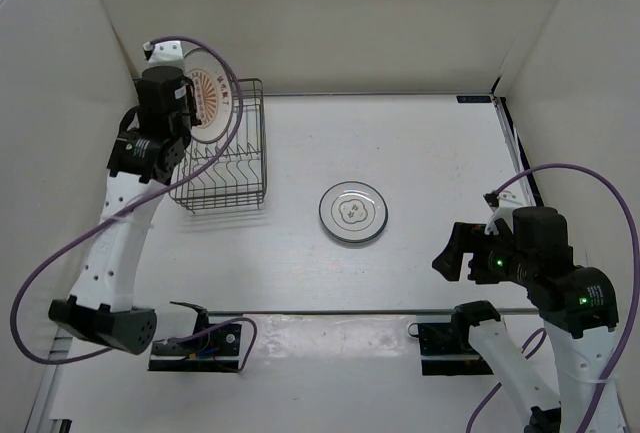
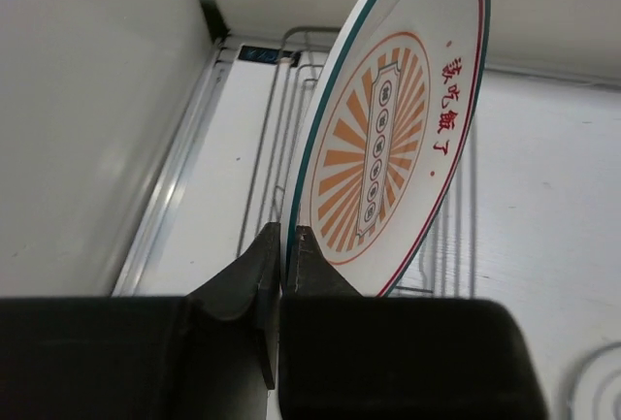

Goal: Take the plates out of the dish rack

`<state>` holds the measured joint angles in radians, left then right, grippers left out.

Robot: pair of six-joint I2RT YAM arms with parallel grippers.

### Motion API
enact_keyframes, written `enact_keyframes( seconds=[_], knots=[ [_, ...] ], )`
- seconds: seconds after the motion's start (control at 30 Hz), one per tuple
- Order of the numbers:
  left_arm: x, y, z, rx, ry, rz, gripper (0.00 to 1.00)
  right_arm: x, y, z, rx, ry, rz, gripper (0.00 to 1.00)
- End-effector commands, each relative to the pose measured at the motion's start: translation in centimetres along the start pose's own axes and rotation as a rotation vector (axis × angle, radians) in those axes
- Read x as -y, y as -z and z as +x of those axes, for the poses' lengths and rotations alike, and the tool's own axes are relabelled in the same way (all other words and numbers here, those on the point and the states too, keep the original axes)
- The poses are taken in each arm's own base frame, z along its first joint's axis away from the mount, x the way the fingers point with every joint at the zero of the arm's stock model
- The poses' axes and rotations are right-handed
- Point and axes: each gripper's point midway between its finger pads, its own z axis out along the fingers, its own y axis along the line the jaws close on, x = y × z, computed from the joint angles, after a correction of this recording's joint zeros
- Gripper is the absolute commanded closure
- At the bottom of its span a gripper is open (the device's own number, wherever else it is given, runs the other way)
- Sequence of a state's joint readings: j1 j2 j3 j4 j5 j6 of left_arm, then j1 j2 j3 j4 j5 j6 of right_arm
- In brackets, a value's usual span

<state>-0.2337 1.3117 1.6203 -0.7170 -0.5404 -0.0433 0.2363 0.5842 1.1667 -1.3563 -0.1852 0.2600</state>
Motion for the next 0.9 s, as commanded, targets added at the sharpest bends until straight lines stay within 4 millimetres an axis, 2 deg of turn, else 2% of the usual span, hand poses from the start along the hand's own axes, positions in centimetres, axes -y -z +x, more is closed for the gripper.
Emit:
enact_keyframes(
  seconds=[0.0, 0.03, 0.07, 0.13, 0.17, 0.23, 0.27, 0.3, 0.37, 0.43, 0.47, 0.5, 0.57, 0.63, 0.67, 0.7, 0.77, 0.8, 0.87],
  knots=[
    [1.0, 5.1, -2.9, 0.069, 0.135, 0.165, 1.0, 0.5, 0.7, 2.6, -0.106, -0.035, 0.032, 0.1],
    [3.3, 6.1, -2.8, 0.055, 0.148, 0.311, 1.0, 0.5, 0.7, 2.5, -0.104, -0.033, 0.032, 0.1],
    [4.1, 6.4, -1.5, 0.012, 0.146, 0.356, 1.0, 0.6, 0.7, 2.5, -0.104, -0.036, 0.035, 0.1],
    [6.8, 8.9, 0.2, -0.074, 0.189, 0.544, 1.0, 0.5, 0.8, 2.5, -0.1, -0.035, 0.033, 0.1],
    [8.2, 9.9, 2.2, -0.15, 0.183, 0.628, 1.0, 0.5, 0.7, 2.6, -0.103, -0.034, 0.032, 0.1],
    [9.3, 11.5, 3.9, -0.226, 0.222, 0.717, 1.0, 0.5, 0.8, 2.6, -0.095, -0.03, 0.03, 0.1],
    [11.1, 13.6, 5.4, -0.293, 0.232, 0.86, 1.0, 0.5, 0.9, 2.6, -0.088, -0.035, 0.031, 0.1],
    [11.6, 13.9, 7.2, -0.352, 0.24, 0.892, 1.0, 0.5, 0.9, 2.6, -0.084, -0.03, 0.027, 0.1],
    [12.4, 16.4, 9.3, -0.438, 0.245, 1.01, 1.0, 0.6, 1.0, 2.7, -0.08, -0.032, 0.03, 0.1],
    [12.6, 18.1, 12.4, -0.526, 0.24, 1.064, 1.0, 0.6, 0.9, 2.7, -0.083, -0.035, 0.03, 0.1],
    [12.6, 18.7, 12.9, -0.54, 0.239, 1.086, 1.0, 0.6, 0.9, 2.7, -0.077, -0.032, 0.029, 0.1],
    [12.7, 18.8, 15.5, -0.615, 0.23, 1.076, 1.0, 0.6, 0.8, 2.8, -0.077, -0.036, 0.029, 0.1],
    [12.4, 19.4, 16.9, -0.633, 0.223, 1.078, 0.99, 0.7, 0.9, 2.8, -0.076, -0.036, 0.033, 0.1],
    [12.0, 19.1, 20.4, -0.704, 0.21, 1.032, 0.99, 0.7, 0.9, 2.7, -0.072, -0.034, 0.036, 0.1],
    [11.5, 18.8, 22.9, -0.747, 0.197, 0.988, 0.99, 0.7, 0.8, 2.7, -0.075, -0.033, 0.038, 0.1],
    [11.4, 18.7, 22.9, -0.74, 0.194, 0.98, 0.99, 0.8, 0.8, 2.7, -0.073, -0.034, 0.04, 0.1],
    [10.8, 18.4, 25.8, -0.785, 0.18, 0.935, 0.99, 0.8, 0.8, 2.7, -0.074, -0.036, 0.039, 0.1],
    [10.2, 17.5, 27.4, -0.803, 0.16, 0.868, 0.99, 0.8, 0.9, 2.8, -0.075, -0.035, 0.039, 0.1],
    [9.6, 16.8, 29.3, -0.837, 0.147, 0.806, 0.99, 0.8, 0.8, 2.8, -0.079, -0.035, 0.038, 0.1]
  ],
)
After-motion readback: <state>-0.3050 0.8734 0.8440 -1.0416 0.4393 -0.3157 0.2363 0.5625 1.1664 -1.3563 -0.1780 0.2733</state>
